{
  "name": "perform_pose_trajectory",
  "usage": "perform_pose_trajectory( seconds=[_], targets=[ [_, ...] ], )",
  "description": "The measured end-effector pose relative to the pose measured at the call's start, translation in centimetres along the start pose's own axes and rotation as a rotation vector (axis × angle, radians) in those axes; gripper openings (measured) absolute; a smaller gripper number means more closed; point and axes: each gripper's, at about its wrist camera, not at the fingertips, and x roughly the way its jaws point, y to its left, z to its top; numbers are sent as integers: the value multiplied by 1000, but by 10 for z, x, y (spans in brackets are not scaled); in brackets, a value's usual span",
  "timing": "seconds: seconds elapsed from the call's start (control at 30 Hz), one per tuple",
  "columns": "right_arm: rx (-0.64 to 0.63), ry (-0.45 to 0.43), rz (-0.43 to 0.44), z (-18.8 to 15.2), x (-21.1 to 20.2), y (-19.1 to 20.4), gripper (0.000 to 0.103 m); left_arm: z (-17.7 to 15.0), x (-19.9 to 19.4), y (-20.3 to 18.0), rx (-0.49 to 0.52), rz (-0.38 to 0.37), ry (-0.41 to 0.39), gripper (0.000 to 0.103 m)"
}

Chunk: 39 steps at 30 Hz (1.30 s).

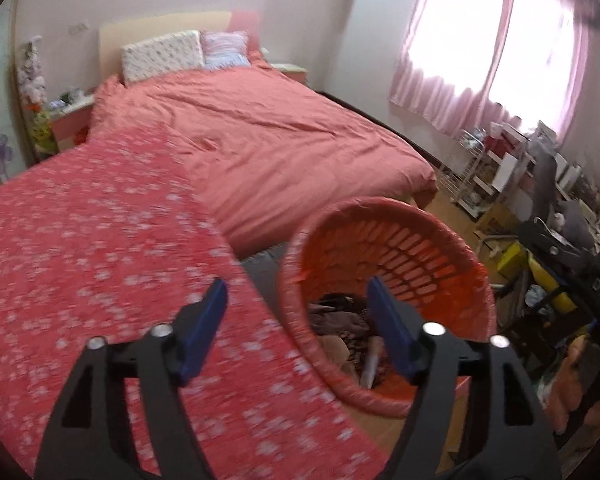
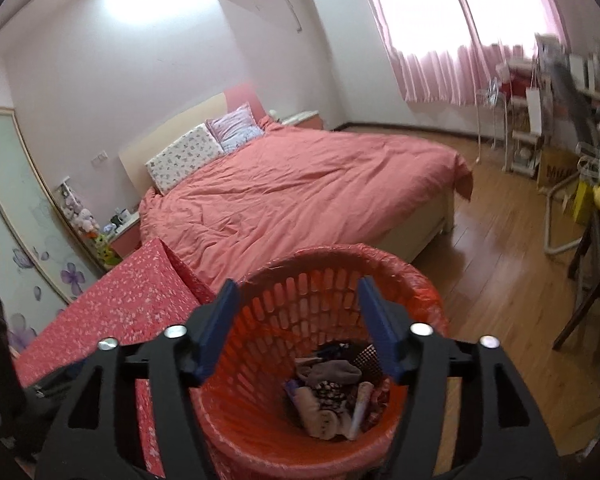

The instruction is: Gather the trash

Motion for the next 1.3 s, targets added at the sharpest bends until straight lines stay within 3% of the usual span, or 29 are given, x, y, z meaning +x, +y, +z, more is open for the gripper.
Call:
perform_pose_trajectory(
  seconds=[0.07, 0.13, 0.23, 0.33, 0.43, 0.5, 0.73, 1.03, 1.3],
  targets=[
    [-44, -30, -13, -6, -17, 10, 75, -8, -24, 10, -6, 49, -42, 90],
    [-90, -68, -35, -14, -36, 22, 90, -17, -48, 22, -15, 105, -85, 96],
    [-145, -118, -81, -25, -57, 34, 100, -33, -83, 36, -32, 188, -131, 99],
    [-203, -163, -152, -39, -81, 49, 101, -47, -112, 49, -66, 258, -153, 99],
    [-220, -176, -226, -52, -98, 58, 101, -69, -135, 63, -118, 359, -122, 99],
    [-221, -179, -230, -61, -108, 61, 101, -81, -145, 68, -144, 407, -109, 99],
    [-237, -192, -208, -84, -138, 68, 101, -134, -193, 78, -200, 392, -190, 99],
    [-283, -169, -197, -104, -146, 78, 101, -166, -232, 49, -92, 446, -327, 99],
    [-259, -80, -212, -117, -142, 79, 101, -178, -228, 58, -166, 403, -278, 99]
  ],
)
